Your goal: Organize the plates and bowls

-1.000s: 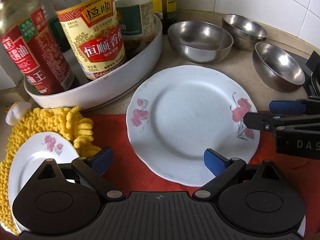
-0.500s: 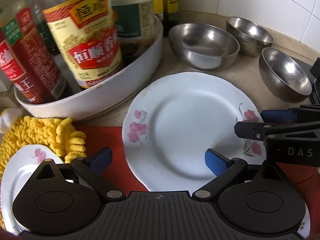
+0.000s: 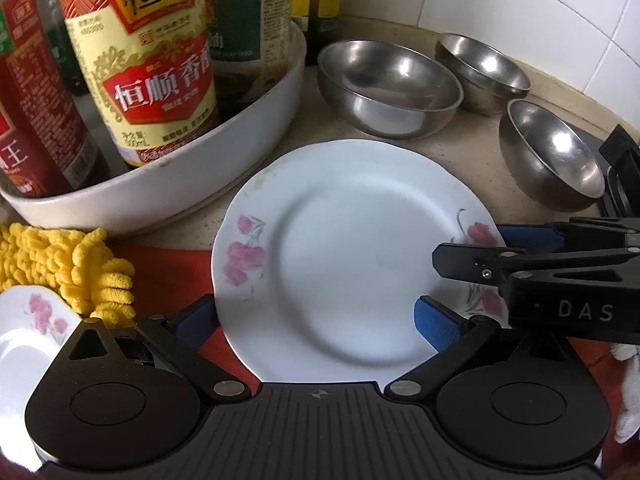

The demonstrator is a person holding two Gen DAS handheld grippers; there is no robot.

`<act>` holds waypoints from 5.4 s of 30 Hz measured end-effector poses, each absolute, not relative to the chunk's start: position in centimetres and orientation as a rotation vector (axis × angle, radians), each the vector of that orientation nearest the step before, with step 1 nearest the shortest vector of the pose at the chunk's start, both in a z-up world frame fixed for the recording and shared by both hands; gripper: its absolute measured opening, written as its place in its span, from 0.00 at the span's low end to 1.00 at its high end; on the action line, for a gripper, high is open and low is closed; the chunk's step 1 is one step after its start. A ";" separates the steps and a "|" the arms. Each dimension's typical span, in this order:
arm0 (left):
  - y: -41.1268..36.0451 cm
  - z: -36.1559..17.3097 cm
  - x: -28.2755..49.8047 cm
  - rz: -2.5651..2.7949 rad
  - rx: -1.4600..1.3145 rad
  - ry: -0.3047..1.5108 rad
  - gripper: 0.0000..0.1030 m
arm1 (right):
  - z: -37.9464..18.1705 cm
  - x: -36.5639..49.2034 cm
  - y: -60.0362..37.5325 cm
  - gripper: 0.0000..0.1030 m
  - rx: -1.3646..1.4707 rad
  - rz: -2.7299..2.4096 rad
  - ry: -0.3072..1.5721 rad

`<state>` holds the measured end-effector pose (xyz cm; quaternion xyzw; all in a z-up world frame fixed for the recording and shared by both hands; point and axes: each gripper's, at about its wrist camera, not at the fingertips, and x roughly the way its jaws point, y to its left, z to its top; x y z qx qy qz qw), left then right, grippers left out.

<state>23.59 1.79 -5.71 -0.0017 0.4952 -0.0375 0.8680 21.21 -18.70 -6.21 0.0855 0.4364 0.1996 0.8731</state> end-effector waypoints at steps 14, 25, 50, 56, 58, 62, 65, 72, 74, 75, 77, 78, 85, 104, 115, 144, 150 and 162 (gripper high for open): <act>1.7 -5.6 23.4 -0.078 -0.002 1.030 1.00 | -6.2 21.1 -18.5 0.48 0.159 0.407 0.920; 1.8 -5.0 23.3 -0.062 0.008 1.020 0.96 | -5.9 21.2 -18.6 0.47 0.168 0.397 0.929; 3.0 -5.0 23.2 -0.073 -0.051 0.941 0.91 | -5.7 21.3 -19.3 0.42 0.217 0.391 0.913; 3.7 -3.7 22.6 -0.050 -0.091 0.927 0.90 | -5.0 21.3 -19.6 0.42 0.266 0.394 0.915; 3.7 -3.2 22.4 -0.039 -0.080 0.908 0.90 | -4.6 21.1 -19.6 0.42 0.266 0.405 0.899; 4.1 -2.0 21.7 -0.018 -0.086 0.885 0.90 | -3.8 20.9 -19.4 0.42 0.270 0.422 0.879; 4.3 -1.3 20.9 -0.006 -0.083 0.869 0.90 | -3.1 20.4 -19.4 0.42 0.283 0.439 0.867; 3.9 0.2 19.1 0.003 -0.082 0.850 0.90 | -1.0 18.9 -19.8 0.42 0.280 0.469 0.843; 3.5 0.5 18.6 0.005 -0.084 0.850 0.90 | -0.7 18.4 -20.0 0.42 0.283 0.474 0.842; 3.4 0.6 18.2 0.007 -0.085 0.851 0.90 | -0.5 18.1 -20.1 0.42 0.280 0.477 0.842; 3.2 0.7 17.4 0.008 -0.084 0.852 0.90 | -0.2 17.3 -20.2 0.42 0.276 0.482 0.841; 3.0 0.8 17.1 0.008 -0.086 0.853 0.90 | -0.1 17.0 -20.3 0.42 0.275 0.486 0.842; 2.0 0.6 15.0 0.009 -0.080 0.864 0.90 | 0.0 14.5 -21.2 0.42 0.279 0.495 0.862; -0.7 -0.9 9.9 0.031 -0.076 0.906 0.90 | -1.7 9.9 -23.3 0.42 0.256 0.521 0.946; -1.4 -2.1 8.3 0.037 -0.079 0.947 0.91 | -2.4 8.6 -23.4 0.42 0.221 0.537 0.994; -1.9 -2.1 6.3 0.012 -0.032 0.953 0.95 | -2.8 6.9 -23.2 0.44 0.106 0.490 1.039; -1.6 -1.6 6.4 0.030 -0.032 0.937 0.96 | -1.1 6.7 -22.3 0.48 -0.003 0.463 0.955; 2.0 -0.6 5.8 0.157 -0.085 0.899 0.98 | 1.4 8.3 -19.5 0.52 -0.191 0.451 0.816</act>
